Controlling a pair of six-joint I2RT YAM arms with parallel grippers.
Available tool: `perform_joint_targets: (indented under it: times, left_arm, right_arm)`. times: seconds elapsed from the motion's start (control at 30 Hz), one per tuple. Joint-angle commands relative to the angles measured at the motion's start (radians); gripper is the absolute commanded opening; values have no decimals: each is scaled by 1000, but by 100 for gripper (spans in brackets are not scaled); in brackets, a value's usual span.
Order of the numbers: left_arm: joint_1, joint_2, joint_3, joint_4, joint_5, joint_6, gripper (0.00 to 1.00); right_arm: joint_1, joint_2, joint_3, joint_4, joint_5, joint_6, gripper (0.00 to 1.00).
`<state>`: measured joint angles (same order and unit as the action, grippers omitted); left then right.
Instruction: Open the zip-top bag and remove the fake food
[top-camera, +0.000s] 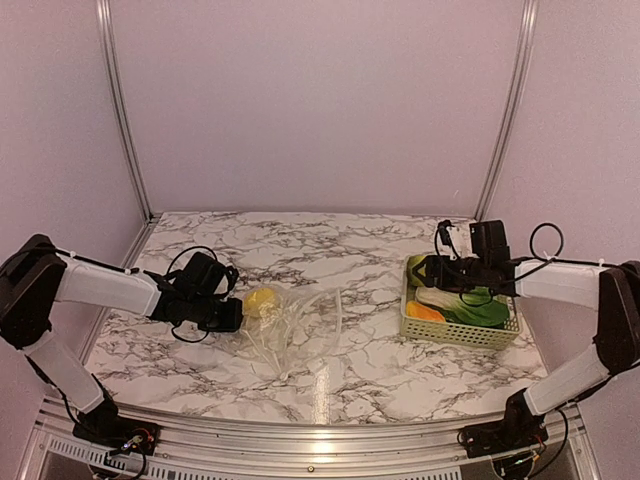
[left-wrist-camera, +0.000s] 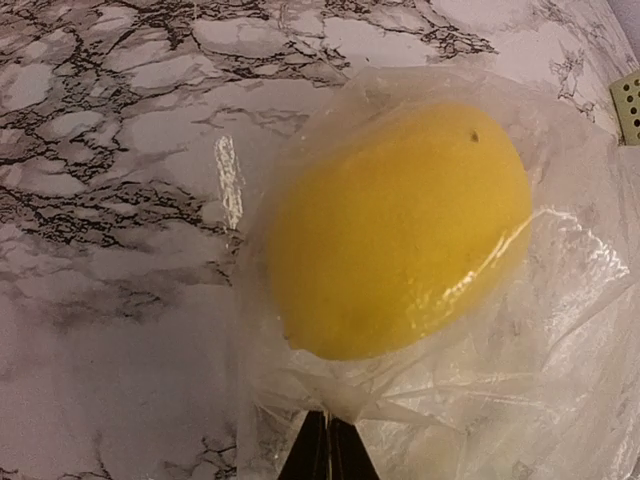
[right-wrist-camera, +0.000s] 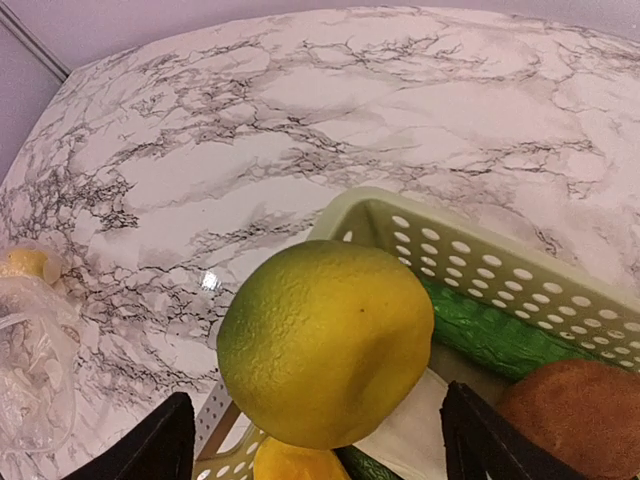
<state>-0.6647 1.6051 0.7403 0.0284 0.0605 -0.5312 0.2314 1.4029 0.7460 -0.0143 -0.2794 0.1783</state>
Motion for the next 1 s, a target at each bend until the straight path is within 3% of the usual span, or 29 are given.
perform_joint_targets:
  times: [0.0, 0.33, 0.53, 0.97]
  left_arm:
    - [9, -49, 11, -27, -14, 23, 6]
    - [74, -143, 10, -107, 46, 42, 26]
    - [149, -217, 38, -131, 86, 73, 53]
    - [194, -32, 184, -51, 200, 109, 65]
  right_arm:
    - [-9, -29, 56, -45, 9, -19, 81]
    - [42, -85, 35, -52, -84, -25, 74]
    - [120, -119, -9, -15, -107, -4, 71]
    - [428, -49, -84, 231, -132, 132, 57]
